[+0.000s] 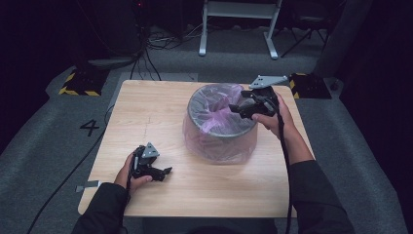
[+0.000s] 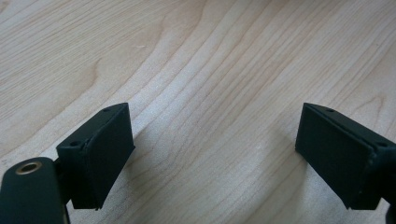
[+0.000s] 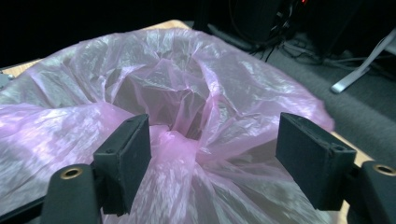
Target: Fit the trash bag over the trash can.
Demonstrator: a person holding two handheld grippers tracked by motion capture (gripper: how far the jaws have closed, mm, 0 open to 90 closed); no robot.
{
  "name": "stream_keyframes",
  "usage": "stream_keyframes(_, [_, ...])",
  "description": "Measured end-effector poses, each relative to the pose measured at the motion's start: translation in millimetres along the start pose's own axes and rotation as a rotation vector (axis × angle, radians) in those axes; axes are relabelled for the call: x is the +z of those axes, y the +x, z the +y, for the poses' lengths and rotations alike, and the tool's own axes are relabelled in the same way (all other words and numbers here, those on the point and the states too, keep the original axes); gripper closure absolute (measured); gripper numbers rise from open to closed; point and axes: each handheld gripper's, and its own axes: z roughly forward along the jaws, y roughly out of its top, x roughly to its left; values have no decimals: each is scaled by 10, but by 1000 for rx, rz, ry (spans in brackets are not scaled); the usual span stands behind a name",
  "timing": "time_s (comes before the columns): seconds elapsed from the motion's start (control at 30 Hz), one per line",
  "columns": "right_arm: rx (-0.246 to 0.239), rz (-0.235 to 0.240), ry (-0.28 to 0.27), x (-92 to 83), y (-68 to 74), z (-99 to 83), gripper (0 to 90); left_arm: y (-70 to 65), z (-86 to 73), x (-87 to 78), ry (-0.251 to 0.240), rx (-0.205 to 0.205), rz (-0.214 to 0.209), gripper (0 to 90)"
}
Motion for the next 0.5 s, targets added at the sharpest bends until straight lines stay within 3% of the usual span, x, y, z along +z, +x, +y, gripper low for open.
stream_keyframes(0.1, [-13, 17, 38, 75, 23, -5, 265, 1, 0, -1, 1, 1, 0, 112])
stream_keyframes(0.23, [-62, 45, 136, 182, 66, -19, 256, 2, 0, 0, 0, 2, 0, 112])
stream_keyframes(0.33, [-72, 55, 207, 263, 74, -29, 234, 1, 0, -1, 1, 2, 0, 112])
stream_keyframes(0.5, [-96, 36, 248, 309, 80, -2, 232, 2, 0, 0, 0, 3, 1, 112])
